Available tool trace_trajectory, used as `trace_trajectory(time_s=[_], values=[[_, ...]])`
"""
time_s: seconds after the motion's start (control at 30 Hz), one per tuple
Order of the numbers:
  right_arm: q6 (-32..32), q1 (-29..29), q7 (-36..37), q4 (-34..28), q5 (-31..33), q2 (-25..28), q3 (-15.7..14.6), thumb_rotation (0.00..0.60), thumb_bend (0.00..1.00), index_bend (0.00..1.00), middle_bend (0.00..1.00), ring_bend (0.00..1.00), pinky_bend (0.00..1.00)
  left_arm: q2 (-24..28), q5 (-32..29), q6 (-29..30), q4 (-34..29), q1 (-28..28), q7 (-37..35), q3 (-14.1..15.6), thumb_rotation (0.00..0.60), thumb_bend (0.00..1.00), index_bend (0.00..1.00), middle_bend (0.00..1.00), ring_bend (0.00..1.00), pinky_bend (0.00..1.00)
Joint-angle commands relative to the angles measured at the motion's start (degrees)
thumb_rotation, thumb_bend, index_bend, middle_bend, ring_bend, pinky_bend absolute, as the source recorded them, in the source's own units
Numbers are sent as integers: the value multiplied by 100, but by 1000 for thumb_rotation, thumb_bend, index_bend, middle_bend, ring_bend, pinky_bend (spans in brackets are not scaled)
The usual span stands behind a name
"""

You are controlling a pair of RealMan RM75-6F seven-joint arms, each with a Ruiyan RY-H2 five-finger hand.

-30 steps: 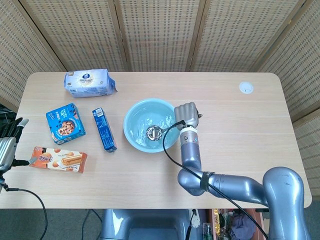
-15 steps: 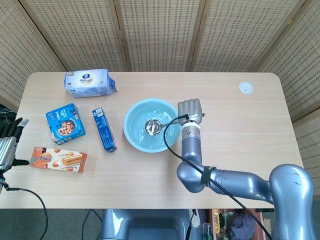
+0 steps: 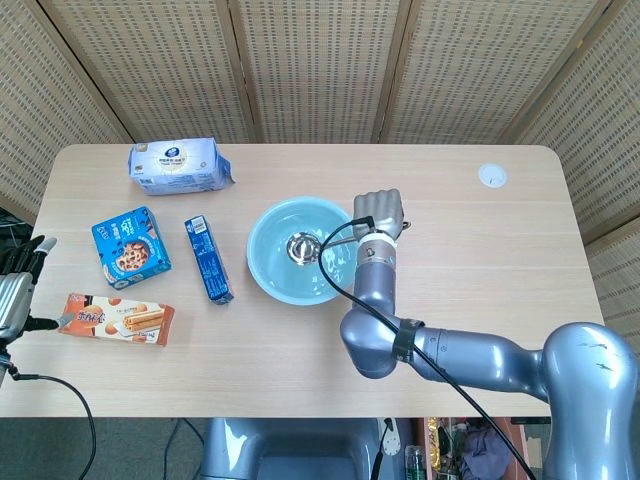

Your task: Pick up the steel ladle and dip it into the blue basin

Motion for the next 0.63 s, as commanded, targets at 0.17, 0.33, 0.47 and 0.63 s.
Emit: trace_trajectory(time_s=[0.17,0.33,0.47,0.63], values=[[166,205,-234,22,345,67,153,600,857,750,934,889,1000,2,17,3,10,-2,-7,7,600,0,0,0,0,0],[212,250,-270,65,504,86,228,600,857,750,934,889,1000,8,9,16,16,10,-29,8,600,0,0,0,0,0],[247,267,-315,81,546,102,219,600,857,750,934,889,1000,11,6,7,19,6,-40,6,600,0,0,0,0,0],[251,263,-343,114,616,117,230,600,857,750,934,889,1000,12,4,-12,21,-7,-36,8,600,0,0,0,0,0]])
